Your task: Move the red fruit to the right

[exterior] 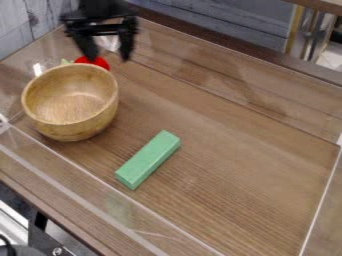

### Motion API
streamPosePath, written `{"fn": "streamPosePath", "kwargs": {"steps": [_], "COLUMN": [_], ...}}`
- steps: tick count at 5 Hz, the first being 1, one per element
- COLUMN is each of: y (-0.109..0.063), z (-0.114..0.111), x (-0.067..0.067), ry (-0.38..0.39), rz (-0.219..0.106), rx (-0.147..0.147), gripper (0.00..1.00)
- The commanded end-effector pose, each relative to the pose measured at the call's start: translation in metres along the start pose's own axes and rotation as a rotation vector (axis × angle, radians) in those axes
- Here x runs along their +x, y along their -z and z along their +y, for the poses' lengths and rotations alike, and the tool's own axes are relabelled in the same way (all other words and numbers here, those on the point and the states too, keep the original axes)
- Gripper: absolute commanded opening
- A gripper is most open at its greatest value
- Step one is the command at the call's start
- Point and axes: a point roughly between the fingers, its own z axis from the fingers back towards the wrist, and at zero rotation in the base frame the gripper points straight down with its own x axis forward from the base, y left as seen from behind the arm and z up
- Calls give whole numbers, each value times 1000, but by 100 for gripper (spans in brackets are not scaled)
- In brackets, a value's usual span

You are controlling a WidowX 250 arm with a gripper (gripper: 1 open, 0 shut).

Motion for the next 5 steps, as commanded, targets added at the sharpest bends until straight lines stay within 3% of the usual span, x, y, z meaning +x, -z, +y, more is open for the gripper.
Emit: {"fn": "streamPosePath", "kwargs": {"steps": [1,3,5], "y": [-7,17,12], "z": [18,32,2], "x": [28,49,50], "ry": [13,63,1], "rz": [-78,-84,-114], "rx": [-1,-9,-5], "gripper": [100,100,100]}}
